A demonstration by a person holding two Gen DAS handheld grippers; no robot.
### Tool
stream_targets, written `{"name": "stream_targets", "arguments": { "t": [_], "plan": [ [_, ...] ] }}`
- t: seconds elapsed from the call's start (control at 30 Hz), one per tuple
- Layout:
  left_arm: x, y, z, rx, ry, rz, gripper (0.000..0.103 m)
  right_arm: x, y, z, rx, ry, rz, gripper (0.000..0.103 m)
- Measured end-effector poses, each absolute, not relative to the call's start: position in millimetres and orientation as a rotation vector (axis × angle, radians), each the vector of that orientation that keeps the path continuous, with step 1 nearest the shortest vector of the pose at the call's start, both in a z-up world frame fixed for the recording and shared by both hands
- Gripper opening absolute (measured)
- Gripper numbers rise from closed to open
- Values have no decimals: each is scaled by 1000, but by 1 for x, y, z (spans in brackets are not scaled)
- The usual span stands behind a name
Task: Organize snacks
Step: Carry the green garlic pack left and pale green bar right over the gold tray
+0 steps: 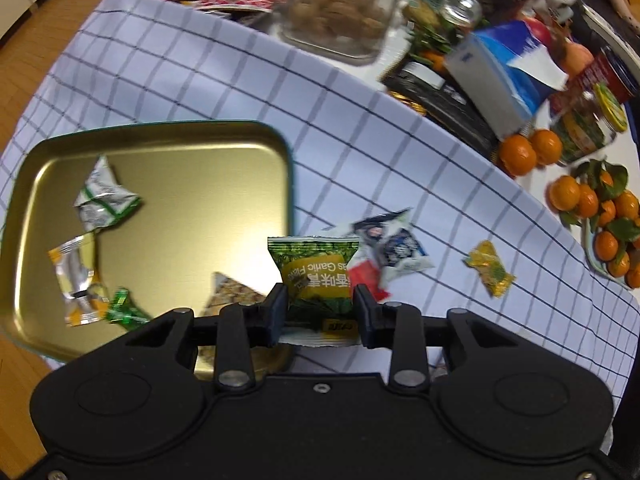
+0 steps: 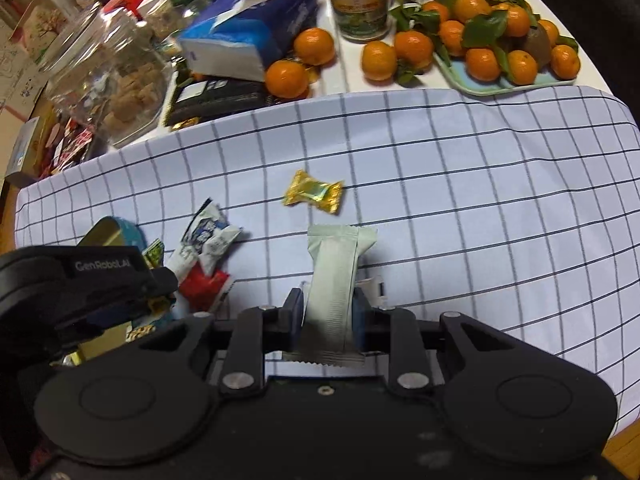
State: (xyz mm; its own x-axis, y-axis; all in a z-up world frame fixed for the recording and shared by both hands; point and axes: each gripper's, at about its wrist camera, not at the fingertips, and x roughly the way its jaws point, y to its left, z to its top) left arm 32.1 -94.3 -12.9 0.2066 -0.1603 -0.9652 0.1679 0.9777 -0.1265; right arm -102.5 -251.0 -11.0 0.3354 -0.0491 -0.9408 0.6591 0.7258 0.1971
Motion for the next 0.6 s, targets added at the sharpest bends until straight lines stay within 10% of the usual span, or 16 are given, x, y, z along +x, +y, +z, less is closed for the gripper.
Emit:
{"name": "stream_targets", "arguments": {
  "t": [0.6],
  "plan": [
    [69, 47, -22, -38, 1300, 56, 44, -50, -161, -9, 574, 1100, -354, 27]
  ]
}}
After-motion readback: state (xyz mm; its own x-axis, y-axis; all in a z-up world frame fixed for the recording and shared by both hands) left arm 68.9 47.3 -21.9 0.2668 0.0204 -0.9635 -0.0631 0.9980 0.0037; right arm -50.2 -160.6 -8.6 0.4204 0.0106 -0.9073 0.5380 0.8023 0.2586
